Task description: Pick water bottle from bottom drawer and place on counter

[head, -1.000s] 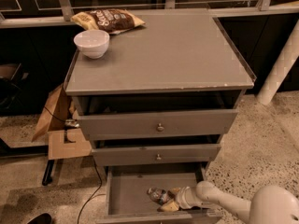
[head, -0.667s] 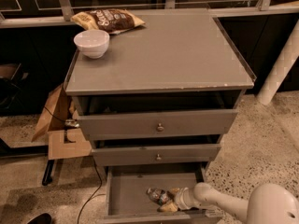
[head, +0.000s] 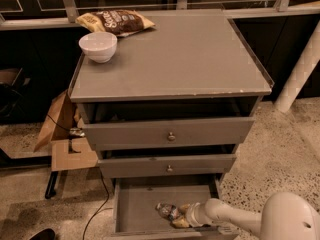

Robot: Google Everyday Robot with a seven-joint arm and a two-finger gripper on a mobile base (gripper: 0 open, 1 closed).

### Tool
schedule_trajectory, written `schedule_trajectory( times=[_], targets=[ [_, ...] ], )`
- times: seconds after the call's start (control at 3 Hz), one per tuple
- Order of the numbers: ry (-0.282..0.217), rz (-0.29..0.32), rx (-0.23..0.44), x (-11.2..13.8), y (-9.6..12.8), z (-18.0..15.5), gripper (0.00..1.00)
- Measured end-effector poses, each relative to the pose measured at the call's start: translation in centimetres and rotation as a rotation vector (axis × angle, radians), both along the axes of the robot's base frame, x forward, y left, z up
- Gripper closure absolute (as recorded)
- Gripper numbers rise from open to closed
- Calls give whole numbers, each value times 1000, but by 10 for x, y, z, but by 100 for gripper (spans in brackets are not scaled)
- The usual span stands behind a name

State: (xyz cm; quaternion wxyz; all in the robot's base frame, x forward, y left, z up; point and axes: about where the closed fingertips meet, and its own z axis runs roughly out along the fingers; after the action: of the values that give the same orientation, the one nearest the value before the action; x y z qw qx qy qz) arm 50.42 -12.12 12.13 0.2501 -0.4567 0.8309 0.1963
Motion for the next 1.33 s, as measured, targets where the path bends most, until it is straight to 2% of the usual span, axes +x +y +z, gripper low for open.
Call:
schedule_trajectory(
  times=[0.33, 0.67, 1.0, 1.33],
  targets=[
    [0, 0, 0, 0, 0, 0, 96],
    [0, 0, 0, 0, 0, 0, 100],
    [22, 27, 21, -5, 0, 5, 100],
    [45, 74, 40, -15, 0, 25, 100]
  ],
)
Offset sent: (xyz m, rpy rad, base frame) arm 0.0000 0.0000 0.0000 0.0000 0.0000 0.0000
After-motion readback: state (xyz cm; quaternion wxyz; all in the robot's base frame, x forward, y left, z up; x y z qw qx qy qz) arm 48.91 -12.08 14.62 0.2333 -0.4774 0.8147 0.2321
